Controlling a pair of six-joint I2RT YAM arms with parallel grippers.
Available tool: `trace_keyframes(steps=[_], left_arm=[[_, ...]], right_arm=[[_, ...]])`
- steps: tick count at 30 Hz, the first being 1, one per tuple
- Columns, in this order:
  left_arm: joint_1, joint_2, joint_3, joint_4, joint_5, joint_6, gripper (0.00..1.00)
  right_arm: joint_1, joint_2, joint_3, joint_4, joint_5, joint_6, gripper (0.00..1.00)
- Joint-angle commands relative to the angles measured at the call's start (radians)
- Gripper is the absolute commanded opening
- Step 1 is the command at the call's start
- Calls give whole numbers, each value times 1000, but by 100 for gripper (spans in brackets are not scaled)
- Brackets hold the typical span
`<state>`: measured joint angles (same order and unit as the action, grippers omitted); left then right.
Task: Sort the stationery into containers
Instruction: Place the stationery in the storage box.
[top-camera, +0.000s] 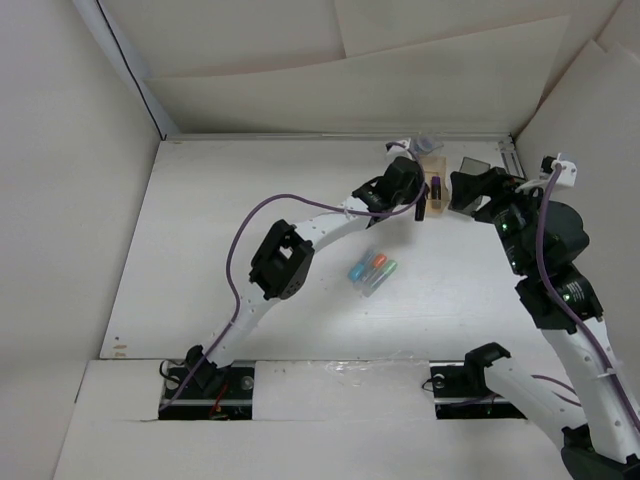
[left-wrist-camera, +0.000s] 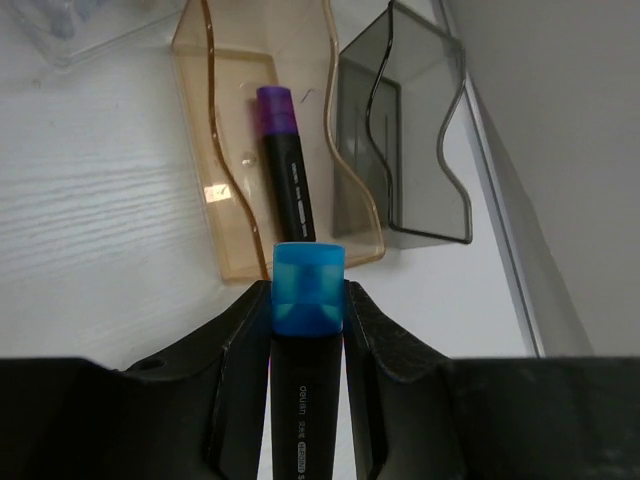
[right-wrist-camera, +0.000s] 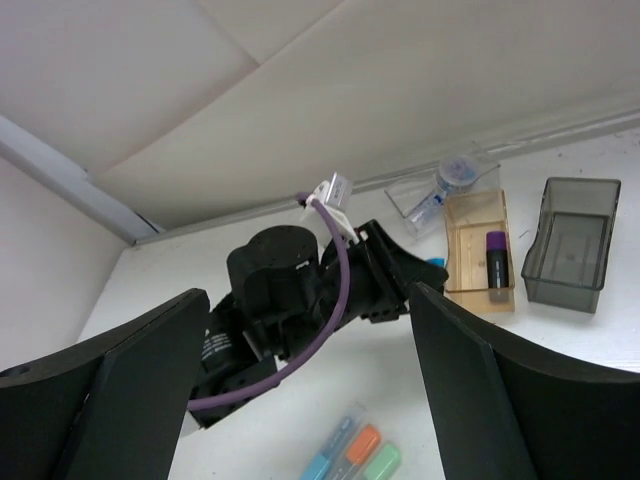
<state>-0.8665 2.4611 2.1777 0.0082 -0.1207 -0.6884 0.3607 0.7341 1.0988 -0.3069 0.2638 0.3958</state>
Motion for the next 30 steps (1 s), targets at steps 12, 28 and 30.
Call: trace_keyframes(steps=[12,28,30], left_arm=[[18,142,250,409,-17,-106,11],[18,294,350,621,-207,1,18],[18,303,361,630,-218,24,18]], right_arm=[[-11,-31,9,-1,-77,-25,87],[-11,-108,67,-1,-302,-25,87],[-11,-108,56,-1,-313,-25,87]])
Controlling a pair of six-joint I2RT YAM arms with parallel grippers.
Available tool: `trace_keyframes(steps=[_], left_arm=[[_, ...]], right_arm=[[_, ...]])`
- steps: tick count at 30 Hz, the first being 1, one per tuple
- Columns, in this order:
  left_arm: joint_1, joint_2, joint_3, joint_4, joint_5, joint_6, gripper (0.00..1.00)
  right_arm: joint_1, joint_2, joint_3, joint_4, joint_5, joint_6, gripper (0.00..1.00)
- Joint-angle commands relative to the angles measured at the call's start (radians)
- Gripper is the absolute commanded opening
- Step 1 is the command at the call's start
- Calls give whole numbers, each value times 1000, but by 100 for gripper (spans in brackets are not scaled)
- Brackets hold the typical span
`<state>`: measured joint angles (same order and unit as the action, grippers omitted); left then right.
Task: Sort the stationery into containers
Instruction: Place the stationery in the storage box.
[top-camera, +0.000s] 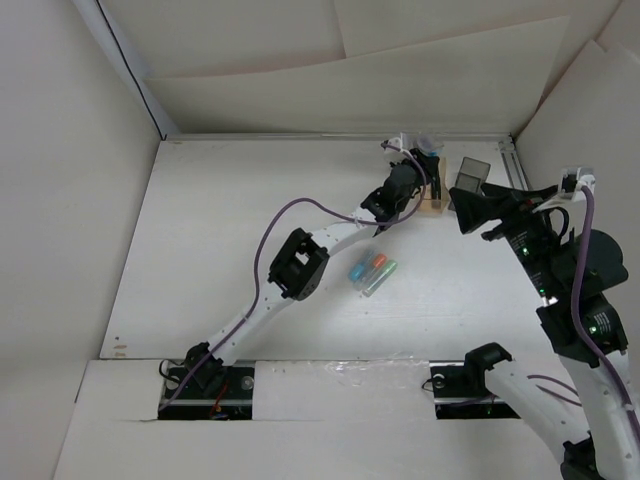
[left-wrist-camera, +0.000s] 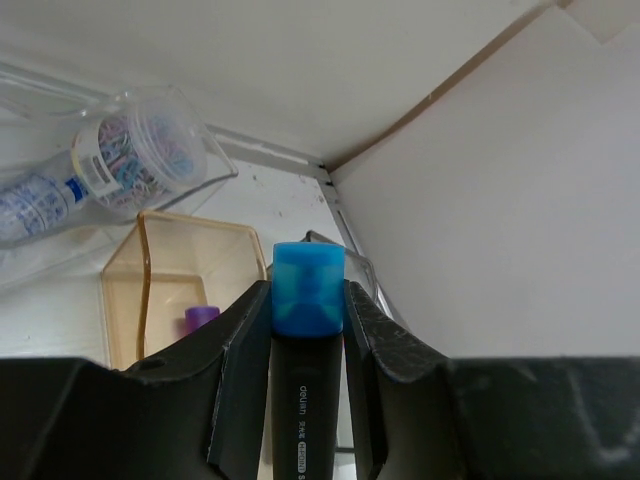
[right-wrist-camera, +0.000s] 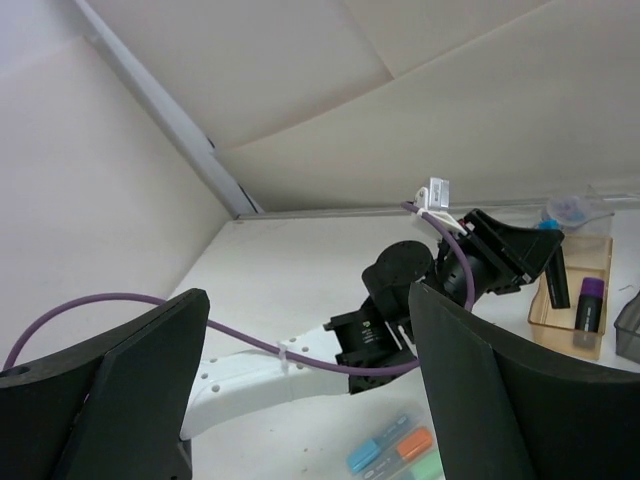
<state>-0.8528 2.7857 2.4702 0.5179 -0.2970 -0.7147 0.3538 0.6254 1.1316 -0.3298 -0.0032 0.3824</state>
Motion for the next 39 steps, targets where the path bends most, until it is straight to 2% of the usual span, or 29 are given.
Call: trace_keyframes(steps=[1,6,18,24,25,29,35,37,39], left_arm=[[4,-12,79,134,-42,60,19],[4,8,79,156,-42,127,21],[4,57,92,176,-54,146,23],[4,66,82,176,-45,146,34],[4,66,82,176,-45,146,43],[4,32,47,176,-27,165,63],[4,-90,-91,192,-16,215,68],[4,-172,-170,201,-16,224,74],[4,-234,-233,220,-7,224,75]], right_arm=[[-4,0,11,31,-46,-11,87],[-4,11,-12,51,-55,-11,87],[-4,30,-32,81,-83,-11,87],[-4,30,-41,90,-83,-11,87],[-4,30,-41,90,-83,-11,87],[-4,30,-50,100,-83,-11,87],[-4,30,-59,109,-64,-11,87],[-4,30,-59,109,-64,-11,87],[-4,30,-50,109,-55,-11,83]])
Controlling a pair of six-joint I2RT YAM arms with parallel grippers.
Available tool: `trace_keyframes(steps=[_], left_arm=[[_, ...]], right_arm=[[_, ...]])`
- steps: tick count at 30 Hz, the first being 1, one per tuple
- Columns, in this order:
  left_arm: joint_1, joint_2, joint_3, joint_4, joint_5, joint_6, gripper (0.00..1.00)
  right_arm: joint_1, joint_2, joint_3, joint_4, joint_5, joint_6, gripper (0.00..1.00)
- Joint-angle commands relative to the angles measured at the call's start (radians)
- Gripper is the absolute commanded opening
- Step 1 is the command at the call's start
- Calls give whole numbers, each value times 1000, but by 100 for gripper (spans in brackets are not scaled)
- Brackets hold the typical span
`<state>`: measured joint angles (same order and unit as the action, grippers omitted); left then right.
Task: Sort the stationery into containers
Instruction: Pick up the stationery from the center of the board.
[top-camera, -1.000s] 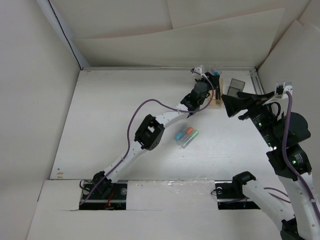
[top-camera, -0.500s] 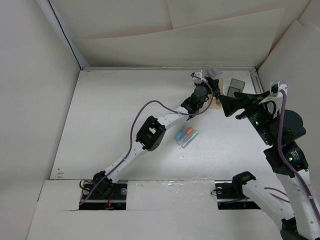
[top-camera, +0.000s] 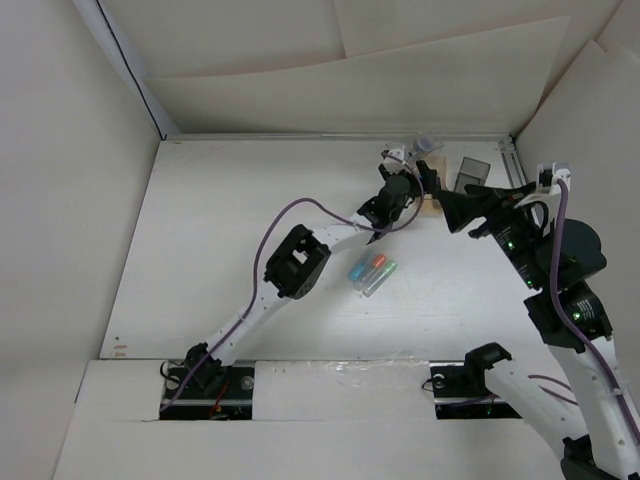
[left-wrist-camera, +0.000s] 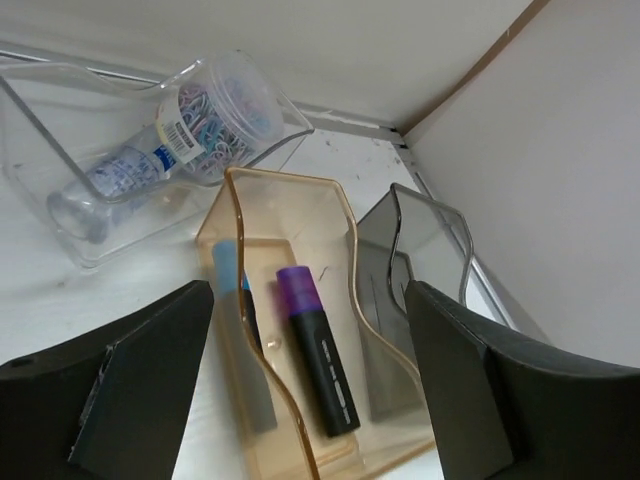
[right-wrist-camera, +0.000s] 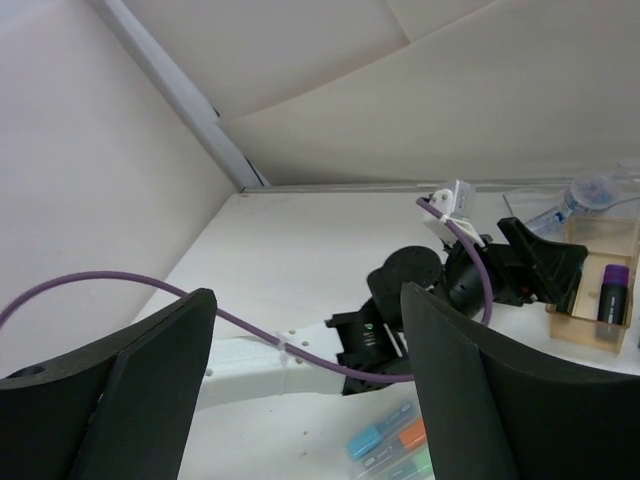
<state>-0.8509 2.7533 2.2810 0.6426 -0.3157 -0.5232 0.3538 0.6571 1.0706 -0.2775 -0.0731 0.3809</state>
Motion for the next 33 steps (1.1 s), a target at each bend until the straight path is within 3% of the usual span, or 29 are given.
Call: trace_keyframes(steps=[1,4,5,7,9,11,15,16,18,19,23,24,27,29,32,33], left_arm=[[3,-266,-107,95,12,46,75],[3,-415,-214,135,12,68,62],[3,-455,-289,146,12,77,56],[3,-532,-357,146,-6,77,49],[3,-651,-466,121,-34,86,43],[3,-781,-547,92,-51,86,37],[26,-1008,-884,-1,-65,-29,33],[36,-1049,-940,-47,-50,-61,32],[36,-1153,-1043,-78,13,-100,32],[3,-1184,-1142,-107,13,-100,32],[-65,-1296,-1339,-216,-43,-142,31],[-65,-1316,-1380,-216,-19,-143,31],[-65,-1402,-1512,-244,29,-181,30],[-65,-1469,-1566,-271,29,-170,30],[-65,-1562,-1606,-311,29,-146,30],[-65,-1583,-1635,-311,20,-132,30]], right_arm=[[-4,-2,11,57,27,-10,80],[-4,-11,11,44,59,-10,59],[-4,-22,11,32,88,-10,42],[-4,-34,-7,32,114,1,26],[-4,-48,-30,5,137,10,13],[-4,-48,-67,-20,159,10,9],[-4,28,-159,-104,159,10,14],[5,68,-182,-114,159,10,24],[5,104,-237,-149,171,22,34],[5,128,-257,-149,171,23,47],[17,182,-323,-123,144,32,73],[30,197,-324,-123,119,32,75],[69,266,-369,-59,62,76,76],[103,315,-405,-29,62,99,72],[160,369,-435,21,111,136,58],[169,418,-436,35,121,160,43]])
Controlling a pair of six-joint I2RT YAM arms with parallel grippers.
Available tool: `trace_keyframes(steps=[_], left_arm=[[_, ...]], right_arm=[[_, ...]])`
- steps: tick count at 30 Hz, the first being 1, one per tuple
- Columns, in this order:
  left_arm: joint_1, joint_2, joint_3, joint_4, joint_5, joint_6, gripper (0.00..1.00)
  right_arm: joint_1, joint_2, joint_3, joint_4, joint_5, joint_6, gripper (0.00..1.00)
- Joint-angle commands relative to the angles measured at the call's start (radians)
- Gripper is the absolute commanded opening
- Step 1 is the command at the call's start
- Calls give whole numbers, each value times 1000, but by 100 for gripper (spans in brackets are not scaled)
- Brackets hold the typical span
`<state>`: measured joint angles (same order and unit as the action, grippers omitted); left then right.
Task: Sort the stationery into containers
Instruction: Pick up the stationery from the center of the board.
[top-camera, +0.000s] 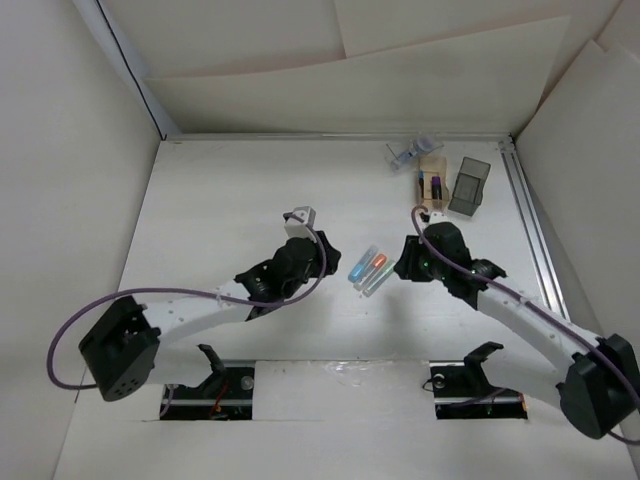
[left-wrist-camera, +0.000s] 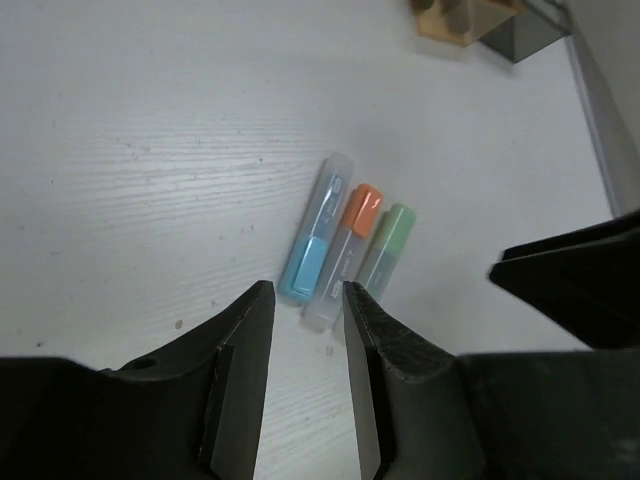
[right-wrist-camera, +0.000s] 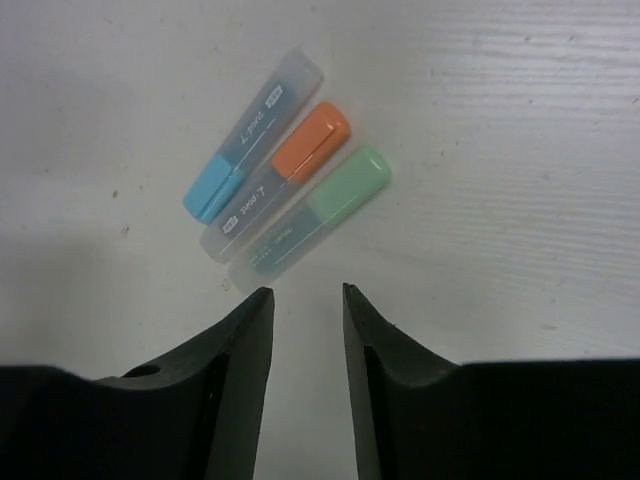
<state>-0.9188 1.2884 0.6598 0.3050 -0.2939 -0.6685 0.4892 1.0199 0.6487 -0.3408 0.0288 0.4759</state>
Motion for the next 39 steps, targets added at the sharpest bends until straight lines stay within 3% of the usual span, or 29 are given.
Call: trace_keyframes(steps=[1,3,5,6,8,11,14,17,30,35,39], left_arm=[[3,-135,-29,40,-13,27,30],[3,-156,-63,54,-13,27,31],[3,-156,-74,66,-22,50,31],[3,-156,-74,66,-31,50,31],[3,-156,-88,80,-40,62,31],[3,-156,-114,91,-40,72,32],[3,-156,-132,118,-21,81,32],[3,-166,-141,132,4,81,32],[46,-193,-161,161,99,81,32],[46,-193,-161,171,119,72,32],[46,-204,-170,171,119,72,32]], right_arm=[[55,84,-14,124,31,66,38],[78,170,2,137,45,90,24],[116,216,11,161,104,99,20],[117,238,22,161,117,110,24],[129,287,22,190,146,121,48],[129,344,42,215,157,141,69],[138,396,81,215,195,159,67],[138,430,103,215,244,168,54],[158,522,121,215,376,210,59],[167,511,124,206,422,210,41],[167,528,163,172,431,199,12]])
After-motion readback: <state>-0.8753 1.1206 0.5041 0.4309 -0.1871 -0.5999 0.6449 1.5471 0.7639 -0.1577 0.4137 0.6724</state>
